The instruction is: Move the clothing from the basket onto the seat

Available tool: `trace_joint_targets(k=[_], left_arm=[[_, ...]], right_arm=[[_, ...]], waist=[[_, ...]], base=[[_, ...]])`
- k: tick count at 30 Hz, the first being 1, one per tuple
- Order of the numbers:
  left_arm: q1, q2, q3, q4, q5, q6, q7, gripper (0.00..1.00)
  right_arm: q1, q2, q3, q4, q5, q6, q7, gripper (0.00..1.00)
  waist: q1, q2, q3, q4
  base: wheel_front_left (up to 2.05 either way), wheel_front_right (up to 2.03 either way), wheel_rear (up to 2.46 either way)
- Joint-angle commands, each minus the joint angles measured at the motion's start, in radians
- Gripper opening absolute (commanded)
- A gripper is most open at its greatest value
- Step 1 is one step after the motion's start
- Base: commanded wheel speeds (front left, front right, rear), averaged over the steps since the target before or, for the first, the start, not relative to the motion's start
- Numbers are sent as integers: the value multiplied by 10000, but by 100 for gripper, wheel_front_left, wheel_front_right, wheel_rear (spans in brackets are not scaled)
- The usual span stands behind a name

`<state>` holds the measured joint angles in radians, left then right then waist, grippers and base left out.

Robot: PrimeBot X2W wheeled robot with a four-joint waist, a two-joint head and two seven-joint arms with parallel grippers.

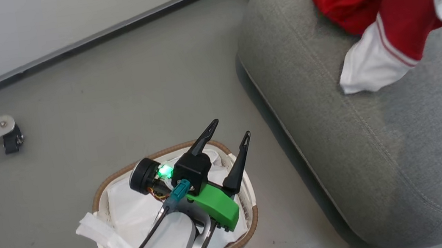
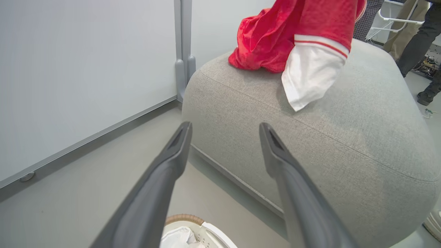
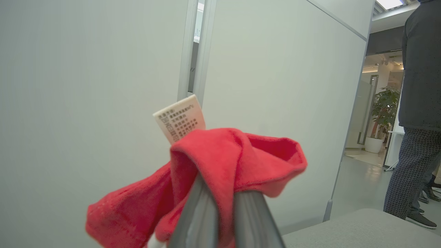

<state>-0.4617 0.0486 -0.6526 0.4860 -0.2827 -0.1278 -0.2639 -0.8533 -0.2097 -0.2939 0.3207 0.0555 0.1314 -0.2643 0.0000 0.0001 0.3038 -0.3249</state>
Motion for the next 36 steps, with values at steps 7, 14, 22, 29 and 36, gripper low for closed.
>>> trace_joint_targets(k=[7,14,22,29,36], left_arm=[[-791,214,121,-215,417,-42,-5,100],[-1432,288,134,-441,789,-43,-7,100],[-1761,193,10,-537,839,-42,-7,100],[-1696,267,10,-503,839,-37,-7,100],[-1463,298,214,-478,717,-37,-5,100]], right_arm=[[-2049,-1903,-1027,1448,-213,-14,-3,0],[-2782,-2403,-1644,2719,-587,-15,-3,0],[-2239,-1924,-2124,3502,-1095,-15,-3,0],[-1670,-1542,-2265,3703,-1382,-15,-3,0],[-856,-1075,-2122,3395,-1308,-15,-3,100]], waist=[[0,-1,2250,1305],[0,-1,3489,1649],[0,-1,4051,1785],[0,-1,4064,1718],[0,-1,3741,1508]], base=[[0,0,0],[0,0,0],[0,0,0],[0,0,0],[0,0,0]])
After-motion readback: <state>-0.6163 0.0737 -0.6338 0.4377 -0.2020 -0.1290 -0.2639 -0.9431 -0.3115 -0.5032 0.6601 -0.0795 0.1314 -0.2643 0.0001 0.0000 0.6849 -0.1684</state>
